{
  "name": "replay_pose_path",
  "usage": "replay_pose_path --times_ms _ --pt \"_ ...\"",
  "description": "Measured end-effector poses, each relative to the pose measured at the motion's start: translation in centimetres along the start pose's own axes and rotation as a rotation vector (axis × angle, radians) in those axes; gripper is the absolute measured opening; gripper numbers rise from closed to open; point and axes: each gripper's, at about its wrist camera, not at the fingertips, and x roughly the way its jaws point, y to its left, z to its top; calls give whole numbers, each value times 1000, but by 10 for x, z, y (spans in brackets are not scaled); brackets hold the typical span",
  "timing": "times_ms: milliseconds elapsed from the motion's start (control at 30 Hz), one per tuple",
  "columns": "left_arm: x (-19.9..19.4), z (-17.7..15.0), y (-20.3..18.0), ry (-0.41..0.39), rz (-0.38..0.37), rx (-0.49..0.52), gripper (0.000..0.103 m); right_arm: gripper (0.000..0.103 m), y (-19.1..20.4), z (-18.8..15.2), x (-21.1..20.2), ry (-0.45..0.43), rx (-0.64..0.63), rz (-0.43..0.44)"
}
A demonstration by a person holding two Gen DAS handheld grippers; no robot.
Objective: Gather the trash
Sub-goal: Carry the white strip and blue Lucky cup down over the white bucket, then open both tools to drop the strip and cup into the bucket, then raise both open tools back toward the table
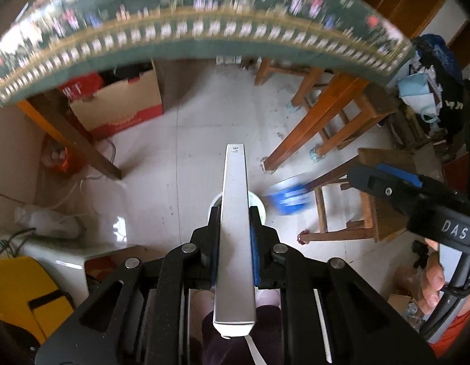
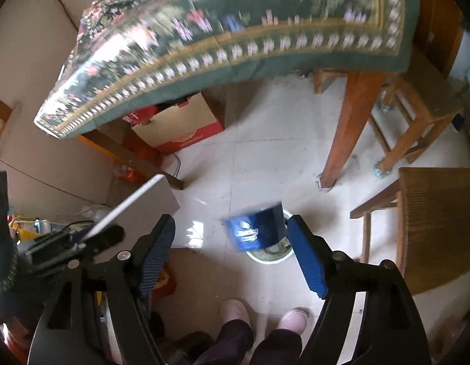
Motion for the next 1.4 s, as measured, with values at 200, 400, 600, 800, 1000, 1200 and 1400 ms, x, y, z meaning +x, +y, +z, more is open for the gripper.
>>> replay_pose_path --times_ms 200,400,600,800,1000,1200,1400 --pt "44 -1 -9 71 -20 0 16 73 -12 -5 10 30 -17 -41" --pt "86 10 -27 141 -30 12 25 73 -21 -1 8 48 -19 -62" --pt "102 17 -41 192 37 54 57 73 -26 2 -3 48 3 -69" --pt "66 21 -45 170 22 70 57 73 -22 9 -25 31 6 -81" --pt "4 35 -47 102 13 61 57 73 -5 22 -66 -8 -10 -89" --pt "-74 51 -58 1 35 103 57 73 20 35 -122 -80 -40 -100" --pt "-173 65 -69 -154 55 161 57 73 53 48 -188 -187 -75 -117"
